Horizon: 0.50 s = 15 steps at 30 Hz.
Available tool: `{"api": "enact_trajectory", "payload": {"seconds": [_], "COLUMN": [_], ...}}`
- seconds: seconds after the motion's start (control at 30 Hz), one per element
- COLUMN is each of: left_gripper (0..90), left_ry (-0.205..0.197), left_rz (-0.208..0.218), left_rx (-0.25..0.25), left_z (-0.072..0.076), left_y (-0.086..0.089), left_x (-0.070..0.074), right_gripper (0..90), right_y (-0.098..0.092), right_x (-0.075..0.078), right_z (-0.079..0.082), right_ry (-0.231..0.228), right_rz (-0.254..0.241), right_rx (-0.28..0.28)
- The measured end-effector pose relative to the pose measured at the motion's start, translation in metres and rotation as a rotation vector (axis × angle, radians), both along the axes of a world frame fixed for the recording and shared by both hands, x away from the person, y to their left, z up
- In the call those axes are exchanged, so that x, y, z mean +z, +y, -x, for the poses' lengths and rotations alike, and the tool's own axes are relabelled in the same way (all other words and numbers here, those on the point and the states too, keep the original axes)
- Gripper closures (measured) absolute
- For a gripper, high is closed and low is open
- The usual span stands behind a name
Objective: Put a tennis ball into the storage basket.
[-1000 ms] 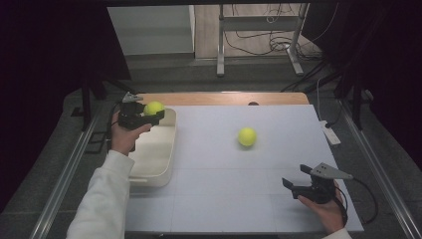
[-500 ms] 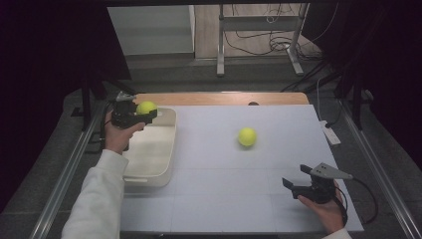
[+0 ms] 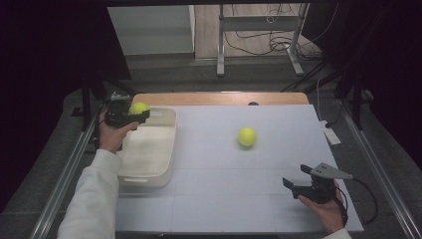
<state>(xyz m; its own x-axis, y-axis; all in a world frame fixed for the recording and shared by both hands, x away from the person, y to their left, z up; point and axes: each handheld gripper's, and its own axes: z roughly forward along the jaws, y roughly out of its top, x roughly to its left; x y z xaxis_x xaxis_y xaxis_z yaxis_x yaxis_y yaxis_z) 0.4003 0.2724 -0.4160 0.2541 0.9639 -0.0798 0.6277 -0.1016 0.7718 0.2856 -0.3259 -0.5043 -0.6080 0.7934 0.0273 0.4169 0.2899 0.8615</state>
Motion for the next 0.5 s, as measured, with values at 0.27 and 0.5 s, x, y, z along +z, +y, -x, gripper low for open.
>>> {"api": "enact_trajectory", "payload": {"seconds": [0.27,0.5], "left_gripper": [26.8,26.8], "left_ry": [0.015,0.022], "left_rz": [-0.007,-0.011], "left_rx": [0.018,0.026], "left_z": [-0.0019,-0.0034], "left_y": [0.0064,0.0077], "left_x": [-0.0022,-0.0043], "right_gripper": [12.6,12.6], "right_y": [-0.0006,-0.0007], "right_x": [0.0001,0.0004], "right_z": [0.0003,0.0006], "right_ry": [0.0,-0.001], "right_rz": [-0.001,-0.003], "right_rx": [0.0,-0.001]}}
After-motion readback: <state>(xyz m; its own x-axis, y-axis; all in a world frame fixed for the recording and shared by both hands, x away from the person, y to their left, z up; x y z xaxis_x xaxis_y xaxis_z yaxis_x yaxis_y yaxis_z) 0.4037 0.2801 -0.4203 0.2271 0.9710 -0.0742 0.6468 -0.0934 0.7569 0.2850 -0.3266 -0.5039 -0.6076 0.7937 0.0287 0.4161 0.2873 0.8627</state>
